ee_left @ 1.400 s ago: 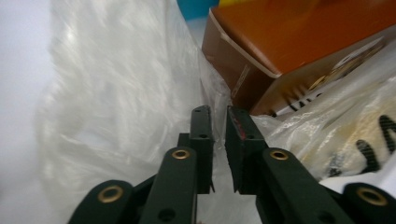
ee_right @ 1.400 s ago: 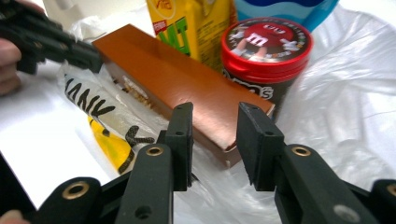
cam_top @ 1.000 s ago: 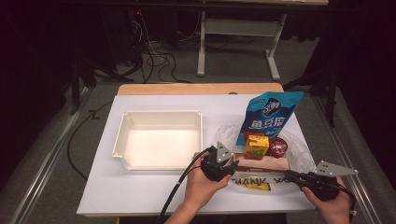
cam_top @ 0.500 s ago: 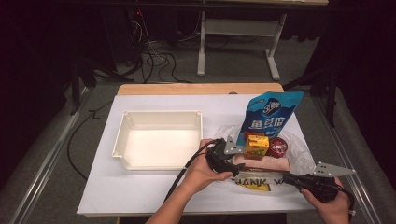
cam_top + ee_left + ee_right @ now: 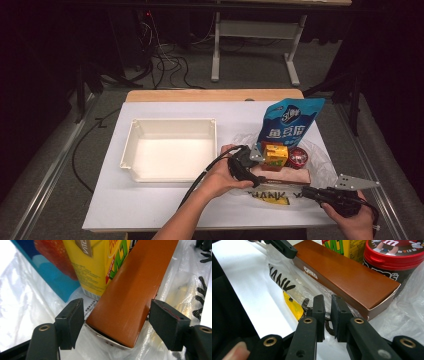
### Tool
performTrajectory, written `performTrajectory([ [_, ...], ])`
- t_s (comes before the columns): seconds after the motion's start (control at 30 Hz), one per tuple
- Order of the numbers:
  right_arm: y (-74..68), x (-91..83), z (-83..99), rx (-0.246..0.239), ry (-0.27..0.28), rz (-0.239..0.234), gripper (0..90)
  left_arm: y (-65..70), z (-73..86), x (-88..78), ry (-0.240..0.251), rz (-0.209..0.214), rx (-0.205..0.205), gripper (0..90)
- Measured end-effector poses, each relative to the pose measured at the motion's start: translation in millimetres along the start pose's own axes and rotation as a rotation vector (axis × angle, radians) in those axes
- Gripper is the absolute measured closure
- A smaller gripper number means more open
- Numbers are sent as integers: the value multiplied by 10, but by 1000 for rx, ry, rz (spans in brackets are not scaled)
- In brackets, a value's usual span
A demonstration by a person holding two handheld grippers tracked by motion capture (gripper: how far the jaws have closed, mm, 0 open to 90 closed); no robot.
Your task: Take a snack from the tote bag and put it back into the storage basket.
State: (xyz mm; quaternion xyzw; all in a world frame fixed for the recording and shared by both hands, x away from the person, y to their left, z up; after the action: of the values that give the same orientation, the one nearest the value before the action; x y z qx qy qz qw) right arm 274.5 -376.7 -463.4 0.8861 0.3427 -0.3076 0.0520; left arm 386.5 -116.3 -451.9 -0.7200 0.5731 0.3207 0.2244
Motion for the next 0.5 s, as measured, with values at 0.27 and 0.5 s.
performTrajectory([
  [0.27, -10, 16, 2, -1, -4, -6, 829, -2, 40, 79, -54, 9, 24, 270],
  [0.5, -17, 22, 2, -5, -9, -8, 829, 28, 40, 149, -100, -18, 47, 288],
])
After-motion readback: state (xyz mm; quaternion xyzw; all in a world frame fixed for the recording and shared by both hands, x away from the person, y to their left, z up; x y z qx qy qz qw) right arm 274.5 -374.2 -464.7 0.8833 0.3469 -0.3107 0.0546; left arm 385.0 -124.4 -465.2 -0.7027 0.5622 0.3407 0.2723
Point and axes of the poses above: each handheld gripper's, and its own axes: x roughly forward along the jaws, z roughly out of its underside, y roughly to its right, the point moved 3 cm from there along x, roughly forward along the jaws, and after that the axes turned 4 degrees about z, right-handed, at the moved point
